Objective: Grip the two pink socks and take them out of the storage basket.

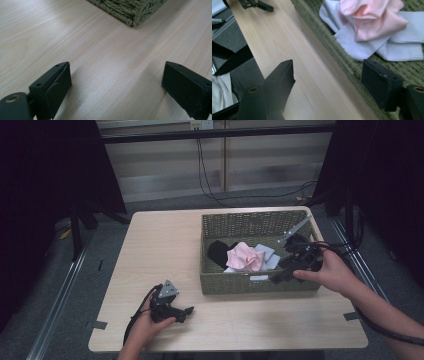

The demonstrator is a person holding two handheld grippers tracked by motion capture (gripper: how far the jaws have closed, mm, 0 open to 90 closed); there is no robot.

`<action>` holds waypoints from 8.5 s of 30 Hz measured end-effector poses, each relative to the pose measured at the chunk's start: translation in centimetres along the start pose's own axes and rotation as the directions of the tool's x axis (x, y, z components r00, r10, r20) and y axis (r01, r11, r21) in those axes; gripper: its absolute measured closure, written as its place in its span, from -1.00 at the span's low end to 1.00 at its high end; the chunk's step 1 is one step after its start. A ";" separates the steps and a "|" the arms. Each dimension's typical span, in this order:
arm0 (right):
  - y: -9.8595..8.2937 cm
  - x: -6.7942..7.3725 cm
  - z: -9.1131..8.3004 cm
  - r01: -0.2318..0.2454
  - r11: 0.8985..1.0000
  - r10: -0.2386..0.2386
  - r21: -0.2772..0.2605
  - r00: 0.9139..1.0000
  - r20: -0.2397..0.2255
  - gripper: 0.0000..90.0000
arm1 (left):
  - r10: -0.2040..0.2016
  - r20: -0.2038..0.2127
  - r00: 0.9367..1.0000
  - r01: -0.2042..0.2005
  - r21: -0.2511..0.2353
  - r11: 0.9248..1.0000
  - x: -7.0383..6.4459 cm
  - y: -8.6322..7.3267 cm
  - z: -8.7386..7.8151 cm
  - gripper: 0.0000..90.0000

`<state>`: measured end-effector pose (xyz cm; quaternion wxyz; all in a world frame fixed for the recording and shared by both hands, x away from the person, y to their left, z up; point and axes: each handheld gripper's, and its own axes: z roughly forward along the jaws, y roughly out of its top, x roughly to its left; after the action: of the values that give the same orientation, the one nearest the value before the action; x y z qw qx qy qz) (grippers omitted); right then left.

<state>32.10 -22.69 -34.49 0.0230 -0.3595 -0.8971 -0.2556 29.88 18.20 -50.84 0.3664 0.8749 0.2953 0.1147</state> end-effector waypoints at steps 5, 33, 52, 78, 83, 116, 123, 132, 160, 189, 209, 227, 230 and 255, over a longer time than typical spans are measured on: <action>1.1 -1.1 0.2 -0.015 1.000 0.015 0.007 1.000 0.013 -0.40 | -0.008 -0.001 1.000 0.008 -0.006 1.000 -0.1 0.0 0.0 -0.81; 5.0 -6.1 5.8 -0.103 0.994 0.102 0.020 0.993 0.065 0.11 | 0.000 -0.002 1.000 0.000 -0.004 1.000 -0.1 0.0 0.0 -0.81; 6.5 -8.2 9.0 -0.160 0.986 0.156 0.052 0.986 0.064 0.46 | 0.001 0.001 1.000 -0.001 -0.003 1.000 -0.1 0.0 0.0 -0.81; 9.7 -6.1 4.9 -0.107 0.990 0.103 0.096 0.994 0.046 0.95 | 0.001 0.005 1.000 -0.001 -0.005 1.000 -0.1 0.0 0.0 -0.81; 9.7 -6.2 3.0 -0.107 0.991 0.104 0.078 0.994 0.035 0.95 | 0.001 0.004 1.000 -0.001 -0.006 1.000 -0.1 0.0 0.0 -0.81; 7.2 -3.9 -4.7 -0.031 0.998 0.030 0.051 1.000 0.008 0.95 | 0.002 0.003 1.000 -0.002 -0.004 1.000 -0.1 0.0 0.0 -0.81; 6.4 -3.1 -5.5 -0.011 0.998 0.011 0.054 1.000 -0.008 0.95 | 0.002 0.003 1.000 -0.002 -0.004 1.000 -0.1 0.0 0.0 -0.81; 5.7 -2.0 -6.2 0.016 0.998 -0.015 0.058 1.000 -0.022 0.95 | 0.002 0.003 1.000 -0.002 -0.004 1.000 -0.1 0.0 0.0 -0.81; 3.9 1.5 -6.7 0.101 0.994 -0.097 0.032 0.989 -0.110 0.95 | 0.002 0.003 1.000 -0.002 -0.003 1.000 -0.1 0.0 0.0 -0.81; 2.3 4.6 -2.3 0.180 0.981 -0.161 0.075 0.966 -0.202 0.95 | -0.002 0.004 1.000 0.002 -0.008 1.000 -0.1 0.0 0.0 -0.81; 1.0 4.0 1.6 0.169 0.977 -0.140 0.131 0.968 -0.207 0.95 | 0.005 0.005 1.000 -0.005 -0.001 1.000 -0.1 0.0 0.0 -0.81; -0.8 3.4 4.5 0.153 0.974 -0.119 0.169 0.974 -0.195 0.94 | 0.005 0.005 1.000 -0.005 -0.002 1.000 -0.1 0.0 0.0 -0.81; -1.1 3.3 4.8 0.159 0.973 -0.126 0.170 0.974 -0.186 0.94 | 0.005 0.005 1.000 -0.005 -0.002 1.000 -0.1 0.0 0.0 -0.81; 0.2 2.1 0.7 0.134 0.989 -0.128 0.064 0.987 -0.097 0.47 | 0.006 0.005 1.000 -0.006 -0.001 1.000 -0.1 0.0 0.0 -0.81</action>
<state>30.77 -20.89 -34.50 0.0605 -0.2865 -0.9252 -0.2413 29.80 18.18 -50.84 0.3674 0.8757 0.2919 0.1139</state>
